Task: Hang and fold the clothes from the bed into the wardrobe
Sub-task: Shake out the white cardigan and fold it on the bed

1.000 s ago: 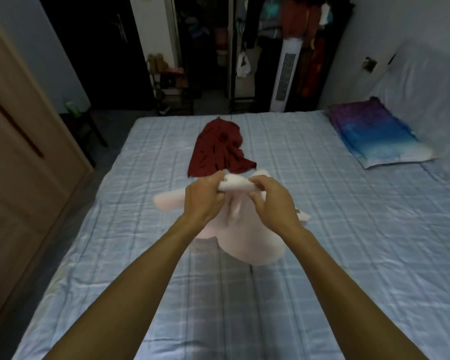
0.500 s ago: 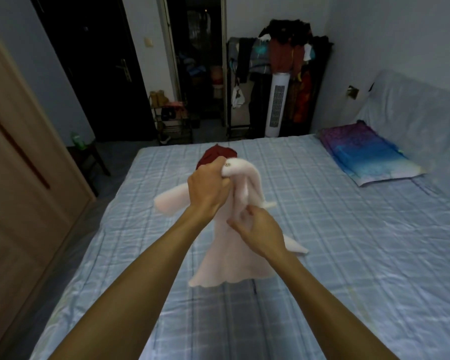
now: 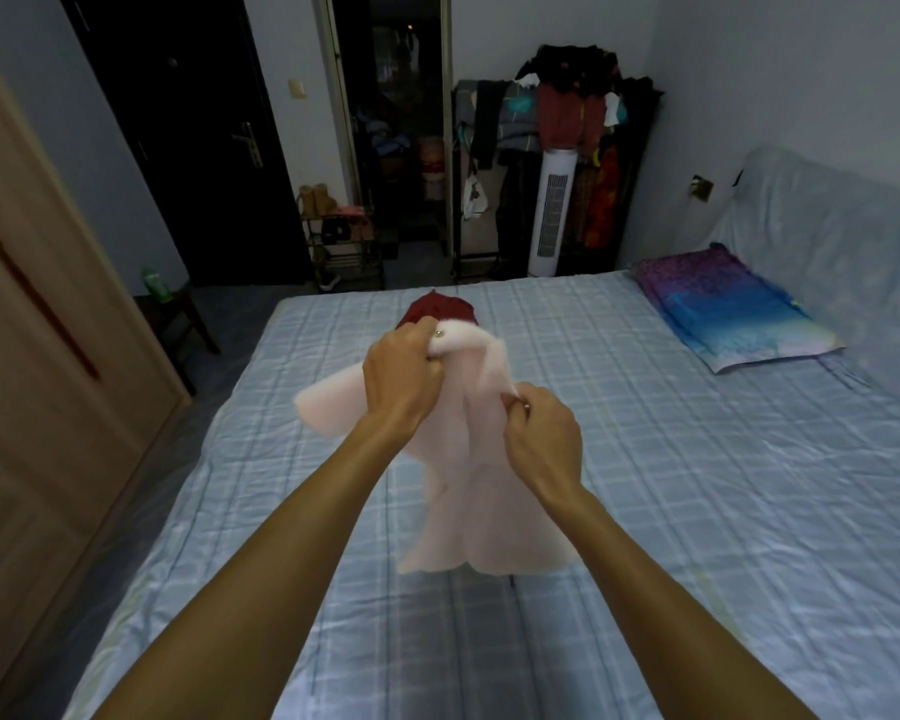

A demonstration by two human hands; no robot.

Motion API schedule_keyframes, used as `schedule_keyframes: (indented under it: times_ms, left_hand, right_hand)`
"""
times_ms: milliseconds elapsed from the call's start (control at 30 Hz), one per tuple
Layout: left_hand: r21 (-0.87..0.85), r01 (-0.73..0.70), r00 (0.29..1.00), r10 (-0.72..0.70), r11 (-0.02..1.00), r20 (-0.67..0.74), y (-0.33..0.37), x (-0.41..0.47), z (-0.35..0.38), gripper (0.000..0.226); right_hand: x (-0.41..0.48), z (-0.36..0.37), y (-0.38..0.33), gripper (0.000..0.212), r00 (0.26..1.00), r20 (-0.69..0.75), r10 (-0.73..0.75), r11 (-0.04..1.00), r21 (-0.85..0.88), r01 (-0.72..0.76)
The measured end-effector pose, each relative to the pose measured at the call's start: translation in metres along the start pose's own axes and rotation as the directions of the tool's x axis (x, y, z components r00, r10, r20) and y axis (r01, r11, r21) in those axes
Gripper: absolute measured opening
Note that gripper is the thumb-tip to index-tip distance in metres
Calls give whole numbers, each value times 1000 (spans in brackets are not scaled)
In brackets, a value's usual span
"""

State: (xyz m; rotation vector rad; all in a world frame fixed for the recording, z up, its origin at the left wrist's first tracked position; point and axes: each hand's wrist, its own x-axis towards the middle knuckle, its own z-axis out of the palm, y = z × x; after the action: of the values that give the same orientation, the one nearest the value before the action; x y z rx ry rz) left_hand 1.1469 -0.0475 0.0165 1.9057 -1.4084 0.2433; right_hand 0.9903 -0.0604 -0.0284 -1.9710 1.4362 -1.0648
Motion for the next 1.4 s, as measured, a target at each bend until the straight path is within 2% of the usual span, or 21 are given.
schedule_keyframes:
  times_ms: [133,300,367,433,567,667,733,867,933,1067,1200,1267,1400]
  left_hand:
    - [58,65,996,-68,996,54,-12,-16,28,26]
    - [-7,111,991,-110,994,75,-18,-54,50,41]
    - [-62,92,995,-90,994,34,-22,-72,52,34]
    - [-123,82,996,-76,989,54,-25,-93,54,23]
    - [-250,213,947,-137,945,290,-29,-133,58,12]
    - [-217,325,866,-197,921,460,-26,-153,65,42]
    - [-161,389,811,-254,907,527,-22,-159,74,50]
    - [-98,444,796,-342,891,500,-22,-159,90,33]
    - [-90,446,786,-342,891,515,-23,-156,94,26]
    - [-211,503,809,-371,838,456,-21,-149,94,21]
    - [-338,584,809,-490,738,327,-23,-131,82,32]
    - [-396,591,807,-518,703,285,-33,-120,80,30]
    - [-404,580,811,-547,707,208,-52,-113,82,40]
  right_hand:
    - [-5,-7,-3,41,999,-35,-23,999,45,24]
    - [-4,-12,-3,39,997,-48,66,989,134,-59]
    - [-2,-13,-5,39,997,-38,66,985,162,-59]
    - [1,-11,-10,36,998,-34,59,980,194,-51]
    - [9,-7,-17,37,997,-51,66,973,223,-53]
    - [10,-5,-20,36,997,-31,68,962,266,-57]
    - [9,-4,-19,35,998,-4,57,959,278,-54]
    - [3,-2,-15,33,998,49,32,947,318,-46]
    - [2,-2,-13,33,997,71,28,936,348,-51]
    - [8,-11,-4,32,997,80,10,917,397,-41]
    - [14,-19,13,21,991,119,61,906,410,-105]
    - [14,-19,23,20,984,156,90,904,403,-147]
    - [10,-11,41,20,958,246,148,936,277,-216]
